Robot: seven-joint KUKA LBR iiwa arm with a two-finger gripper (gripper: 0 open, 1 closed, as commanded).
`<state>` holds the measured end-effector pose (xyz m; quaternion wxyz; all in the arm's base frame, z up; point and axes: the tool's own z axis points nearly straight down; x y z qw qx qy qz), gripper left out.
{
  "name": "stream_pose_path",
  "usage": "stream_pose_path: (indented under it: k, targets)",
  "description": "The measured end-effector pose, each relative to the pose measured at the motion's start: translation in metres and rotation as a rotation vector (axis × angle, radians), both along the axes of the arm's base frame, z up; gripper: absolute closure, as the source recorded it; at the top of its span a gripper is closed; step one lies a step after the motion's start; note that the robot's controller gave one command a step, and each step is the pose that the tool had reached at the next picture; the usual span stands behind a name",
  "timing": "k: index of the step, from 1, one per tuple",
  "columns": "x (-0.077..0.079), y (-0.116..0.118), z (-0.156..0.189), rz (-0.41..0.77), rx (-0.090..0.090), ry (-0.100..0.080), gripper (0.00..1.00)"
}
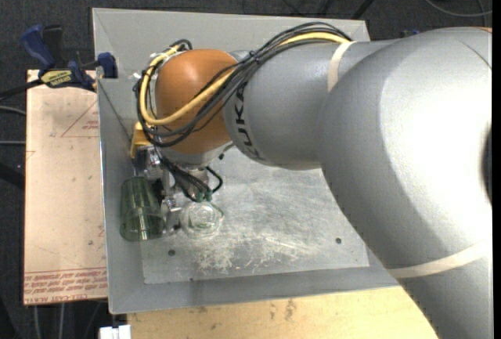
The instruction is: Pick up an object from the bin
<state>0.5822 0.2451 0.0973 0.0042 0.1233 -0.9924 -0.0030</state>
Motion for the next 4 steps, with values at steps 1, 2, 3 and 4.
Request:
stream_pose_path:
  k: [1,2,3,4]
  targets:
    - [0.0000,0.0000,0.0000,0.000,0.000,0.000,1.00]
    - [0.0000,0.0000,0.0000,0.000,0.000,0.000,1.00]
    - [0.0000,0.0001,0.0000,0.000,0.000,0.000,1.00]
    - [0.0000,0.0000,0.0000,0.000,0.000,0.000,1.00]
